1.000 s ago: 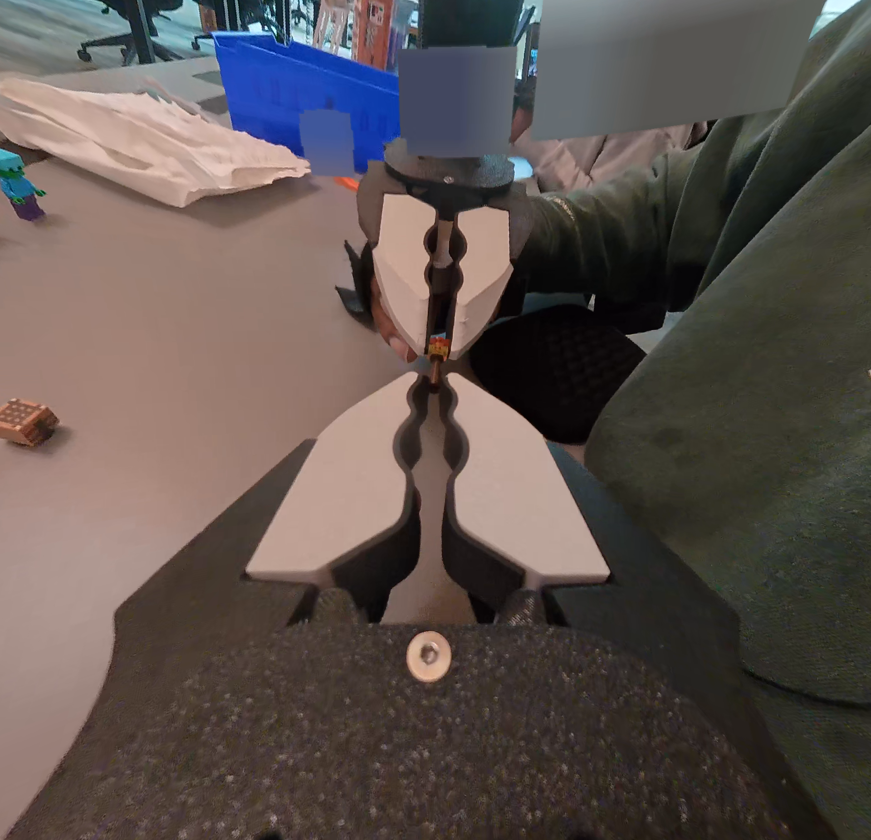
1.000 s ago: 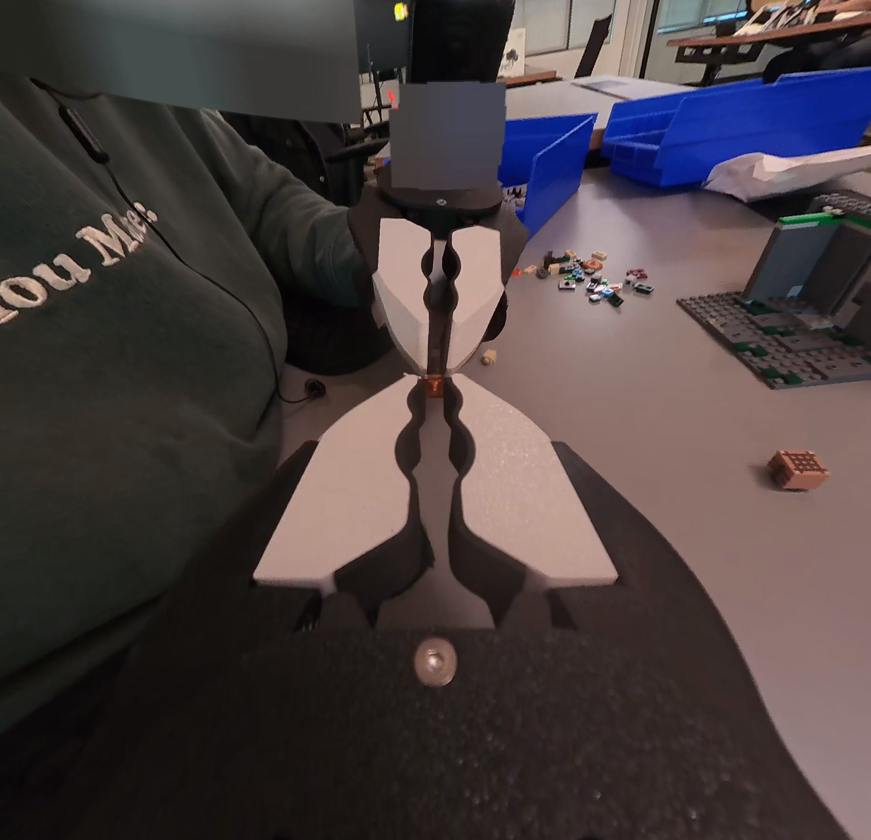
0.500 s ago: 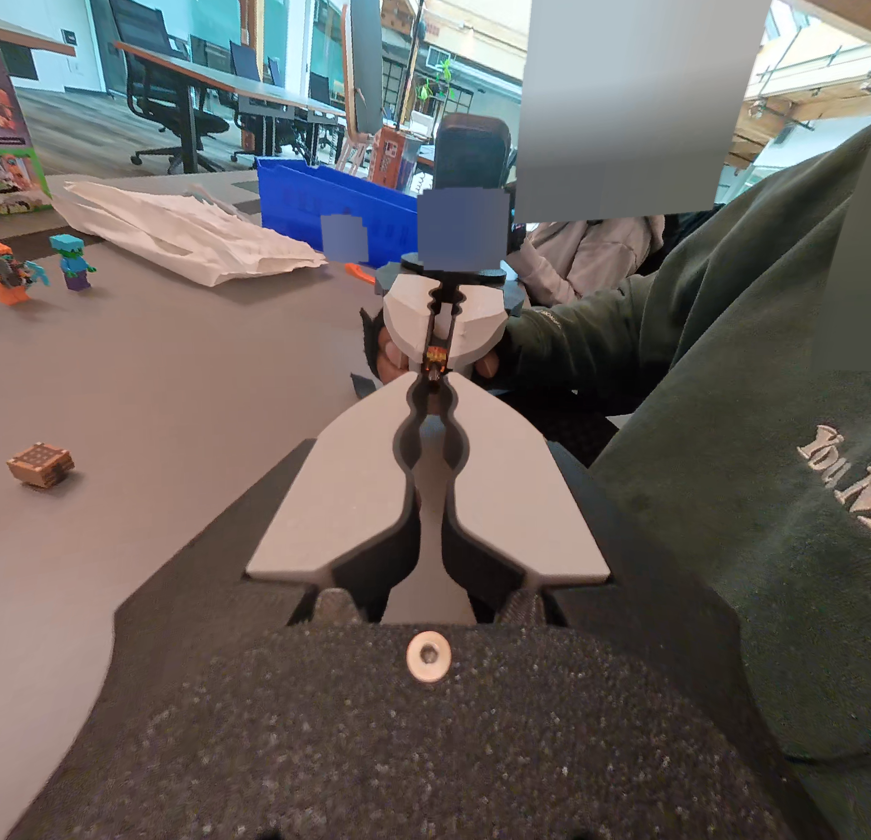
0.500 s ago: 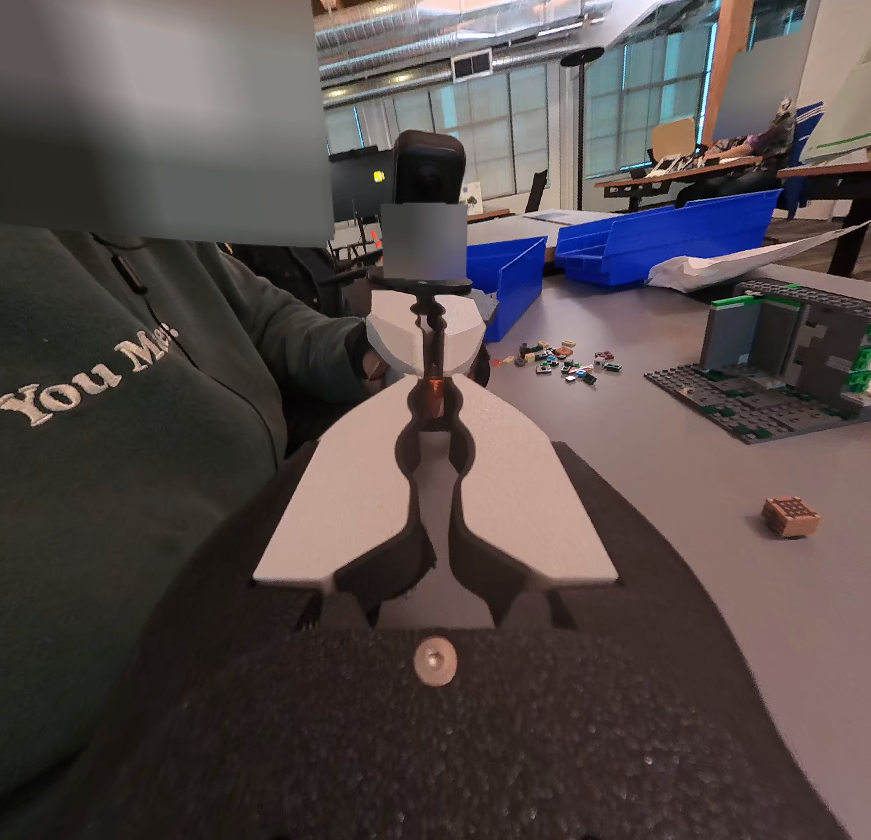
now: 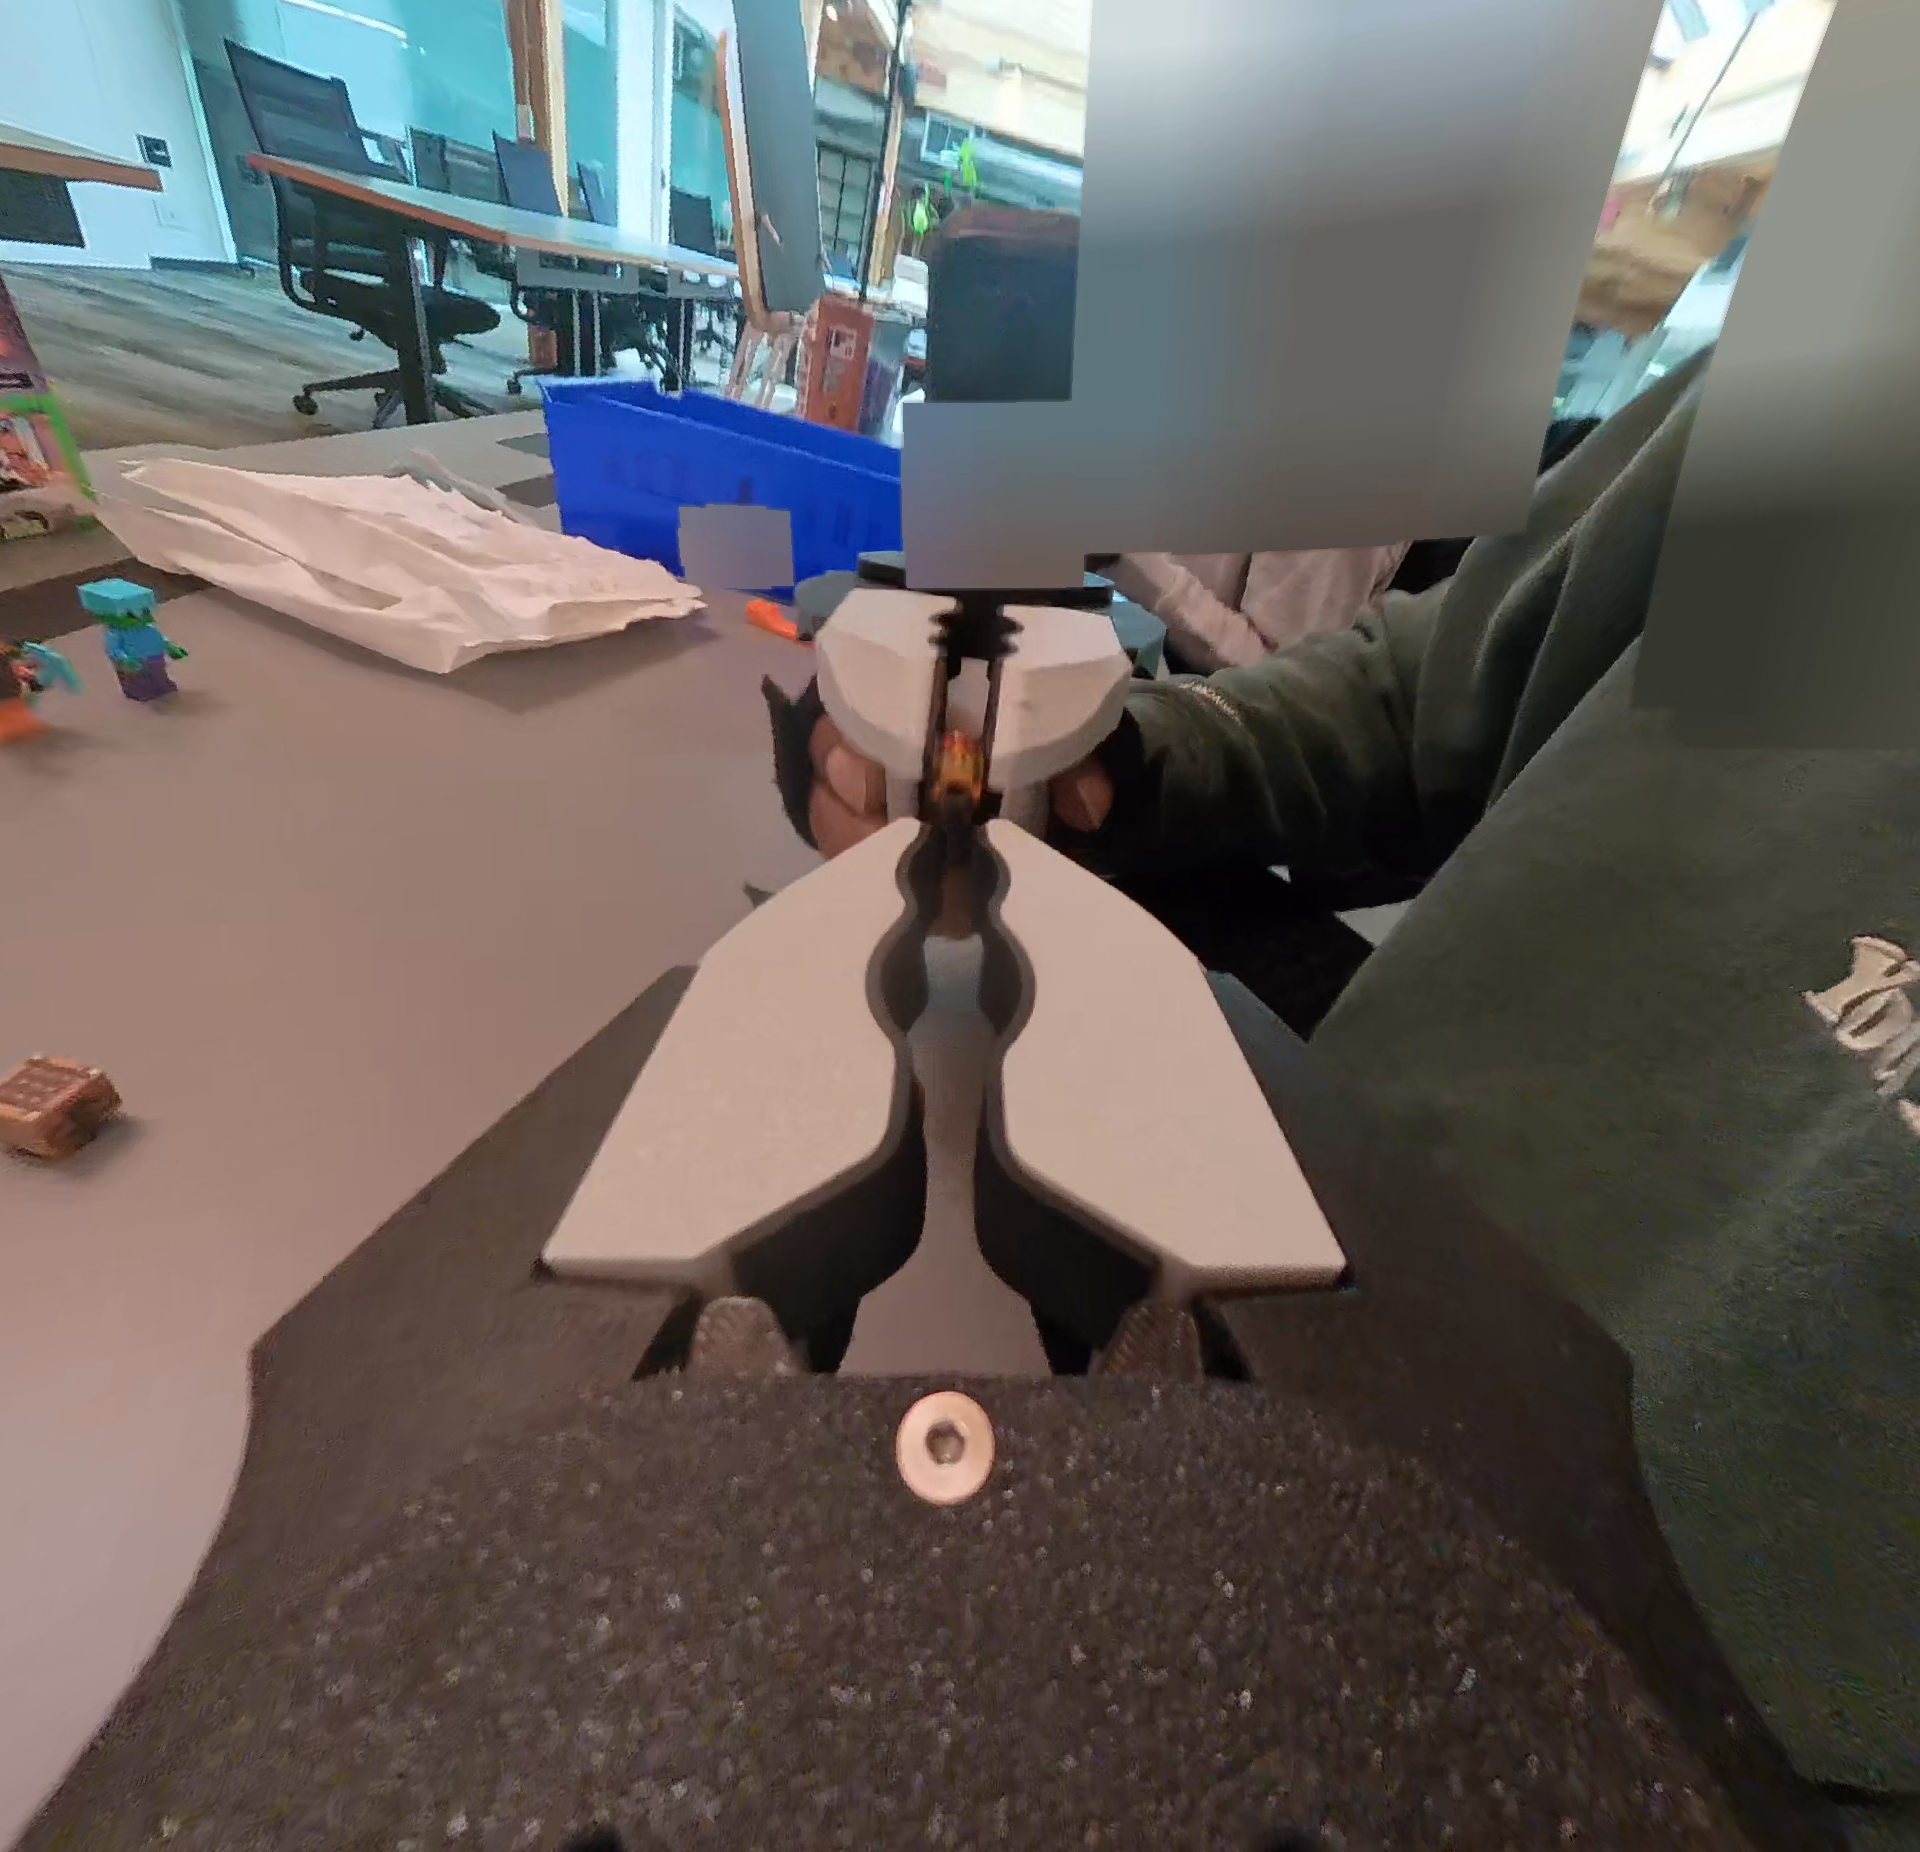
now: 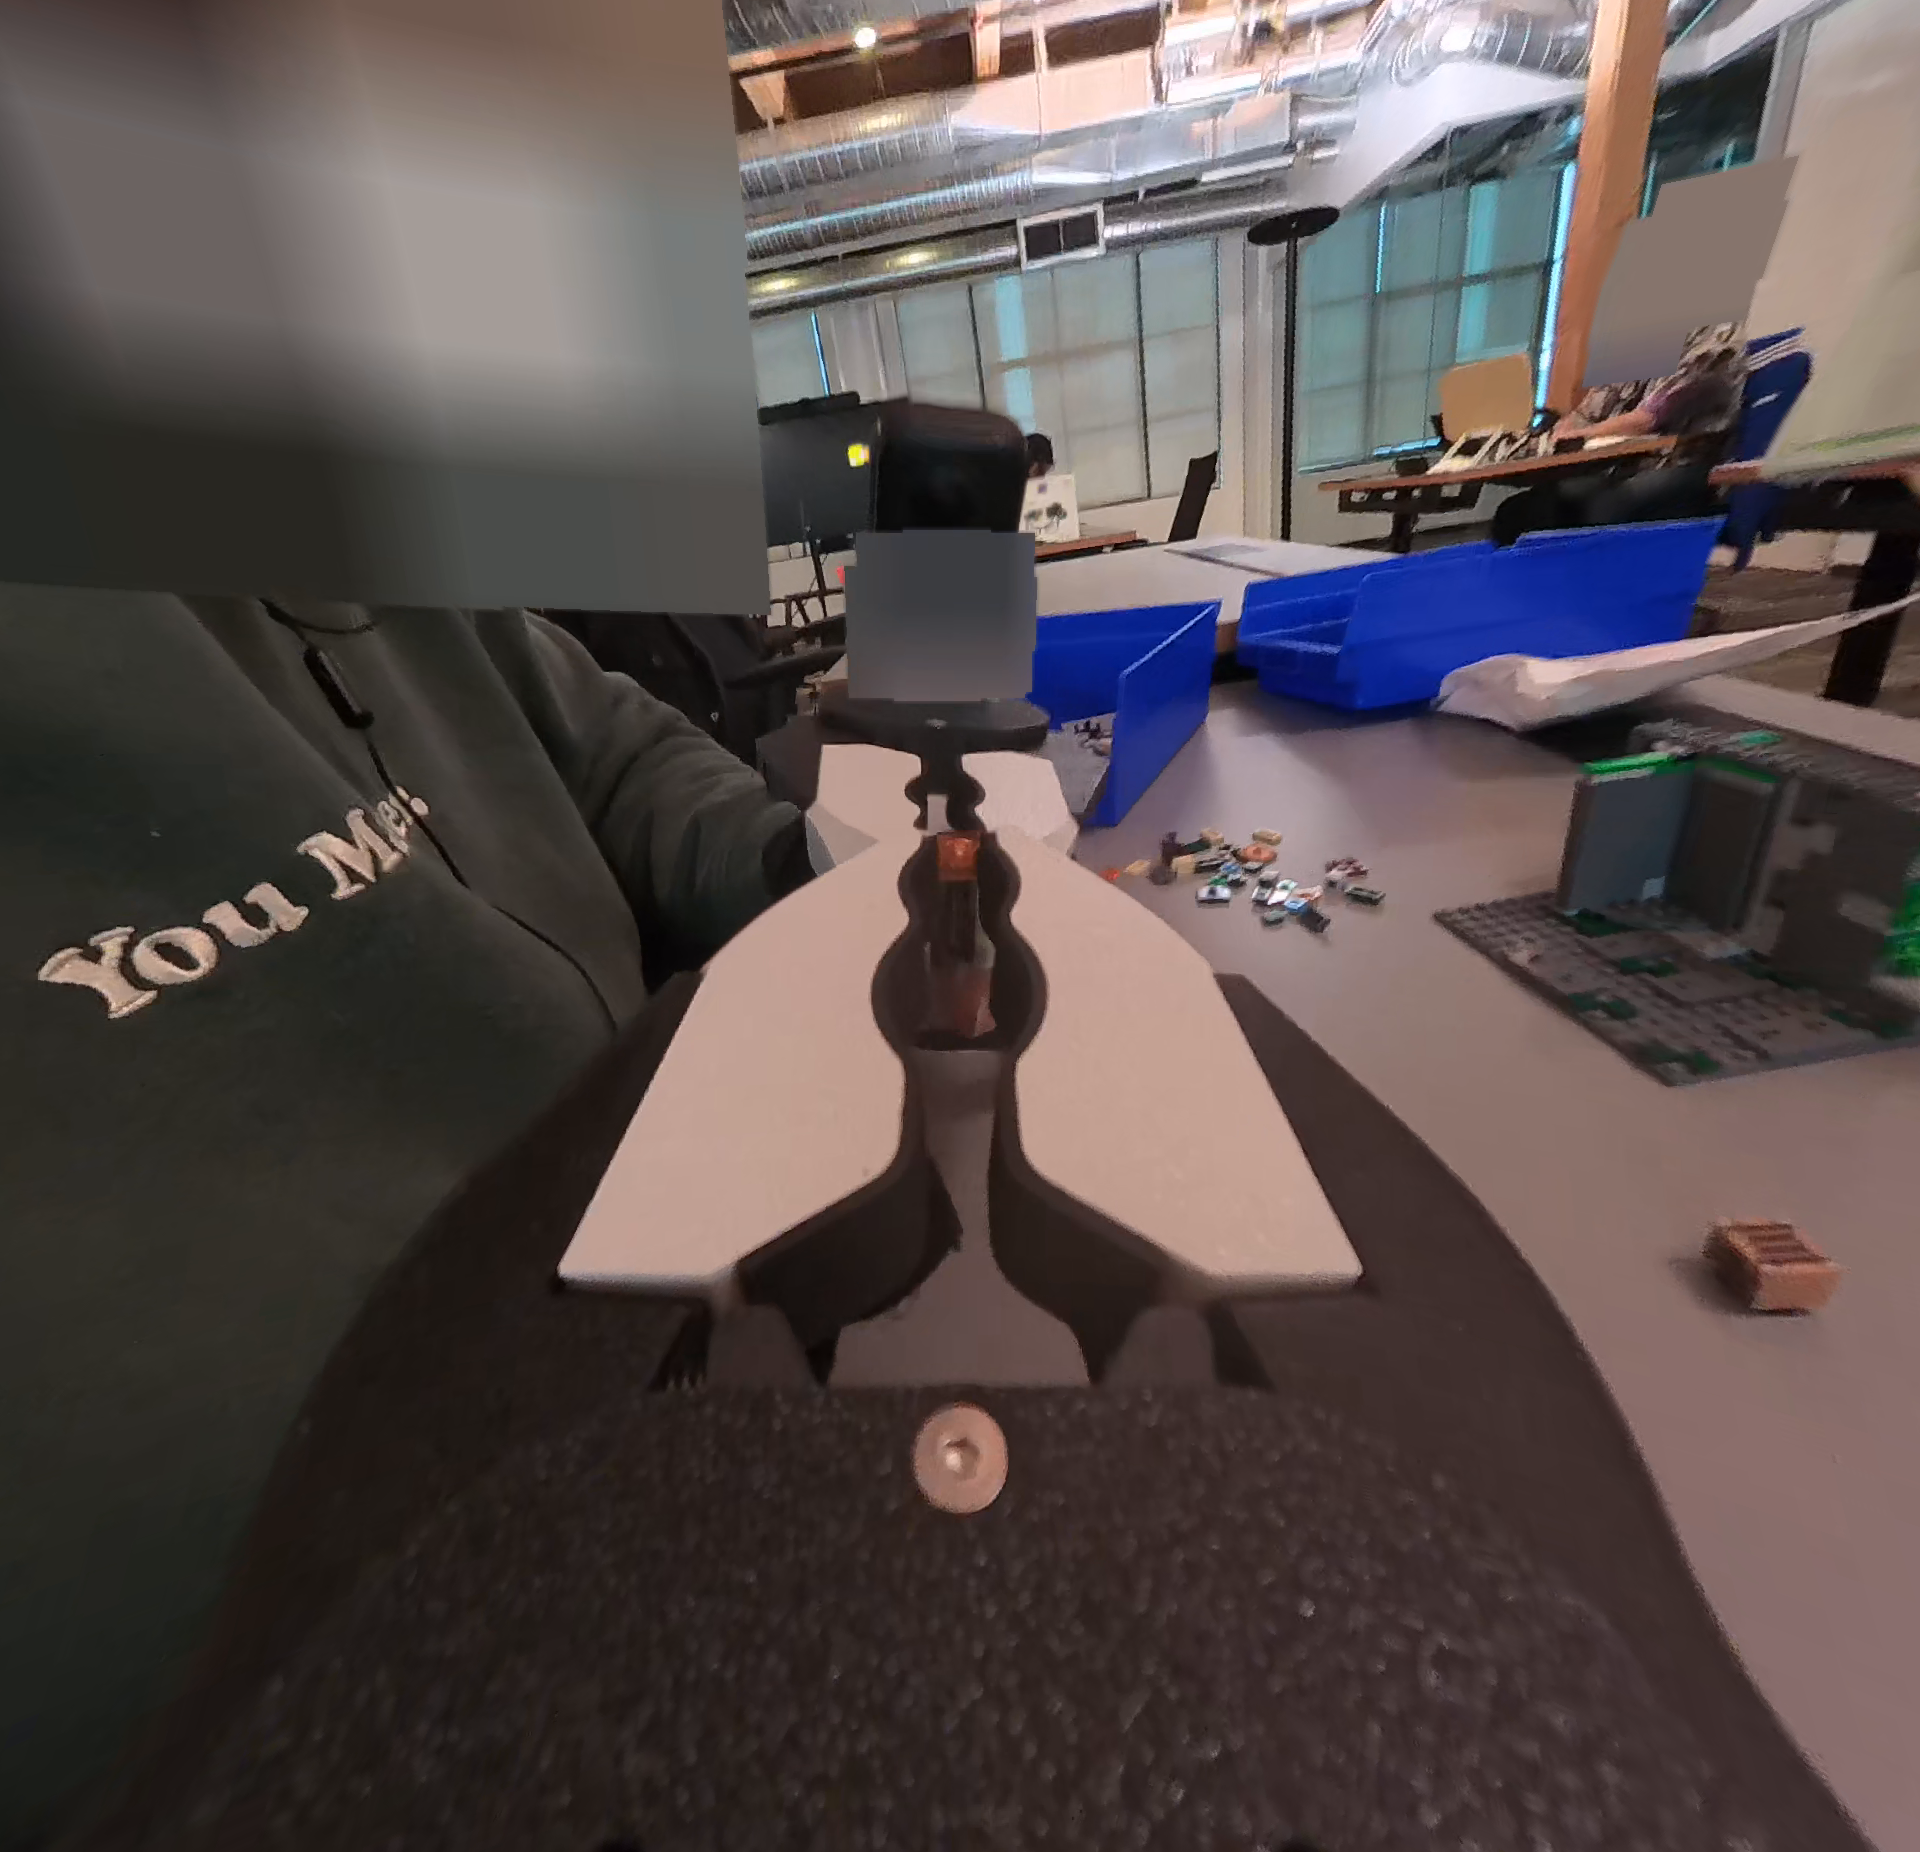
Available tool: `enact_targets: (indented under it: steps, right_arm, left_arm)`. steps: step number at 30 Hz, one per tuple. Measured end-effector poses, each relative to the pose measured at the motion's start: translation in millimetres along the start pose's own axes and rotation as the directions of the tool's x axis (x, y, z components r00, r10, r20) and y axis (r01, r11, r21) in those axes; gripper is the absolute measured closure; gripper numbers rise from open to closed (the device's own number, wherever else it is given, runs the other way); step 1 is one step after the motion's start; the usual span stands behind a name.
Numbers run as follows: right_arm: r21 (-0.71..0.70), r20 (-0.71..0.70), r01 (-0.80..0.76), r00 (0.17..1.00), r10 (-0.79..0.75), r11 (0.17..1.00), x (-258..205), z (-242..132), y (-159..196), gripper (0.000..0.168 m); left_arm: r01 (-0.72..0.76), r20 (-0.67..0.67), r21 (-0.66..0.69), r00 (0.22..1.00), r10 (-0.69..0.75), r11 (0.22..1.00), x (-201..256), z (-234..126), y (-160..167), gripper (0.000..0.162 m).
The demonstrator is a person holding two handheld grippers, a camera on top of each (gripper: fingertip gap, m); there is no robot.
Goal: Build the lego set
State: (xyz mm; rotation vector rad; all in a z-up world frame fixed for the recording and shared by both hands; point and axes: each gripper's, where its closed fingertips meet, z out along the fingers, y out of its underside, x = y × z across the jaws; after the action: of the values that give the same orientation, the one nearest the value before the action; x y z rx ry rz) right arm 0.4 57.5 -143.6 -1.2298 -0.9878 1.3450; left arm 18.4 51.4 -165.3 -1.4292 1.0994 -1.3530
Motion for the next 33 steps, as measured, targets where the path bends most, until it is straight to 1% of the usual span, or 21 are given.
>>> enact_targets:
  steps: [3,7,9,16,19,23,33]
  right_arm:
    - [-0.046,-0.007,0.046,0.999,-0.046,0.998,-0.7,-4.4,-3.1,0.161]
    - [-0.05,-0.003,0.035,0.999,-0.035,0.998,-0.8,-6.5,-5.7,0.161]
    - [-0.082,-0.002,0.033,0.999,-0.033,0.996,-0.1,-6.2,-1.6,0.161]
    - [-0.287,0.008,0.051,0.999,-0.051,0.957,5.0,-11.0,16.6,0.161]
    - [-0.318,0.012,0.039,0.999,-0.037,0.947,5.7,-12.2,22.3,0.161]
    - [-0.34,0.011,0.034,0.999,-0.032,0.94,7.0,-9.7,29.2,0.161]
    - [-0.408,0.022,0.009,1.0,0.0,0.913,8.5,-9.9,47.8,0.161]
  left_arm:
    - [-0.005,0.005,-0.003,1.0,0.005,1.0,-0.9,-1.7,0.7,0.156]
    - [-0.009,-0.004,-0.024,1.0,0.009,1.0,-0.4,1.1,0.8,0.156]
    - [-0.014,0.002,-0.053,1.0,0.015,0.998,-1.8,1.8,5.5,0.156]
    - [-0.081,0.072,-0.251,0.992,0.102,0.965,-13.7,-0.3,25.5,0.156]
    - [-0.075,0.083,-0.325,0.991,0.108,0.943,-17.0,-3.5,33.0,0.156]
    - [-0.05,0.077,-0.391,0.993,0.087,0.919,-17.9,-6.0,42.1,0.156]
    - [-0.045,0.056,-0.419,0.996,0.075,0.907,-15.0,-7.9,47.3,0.156]
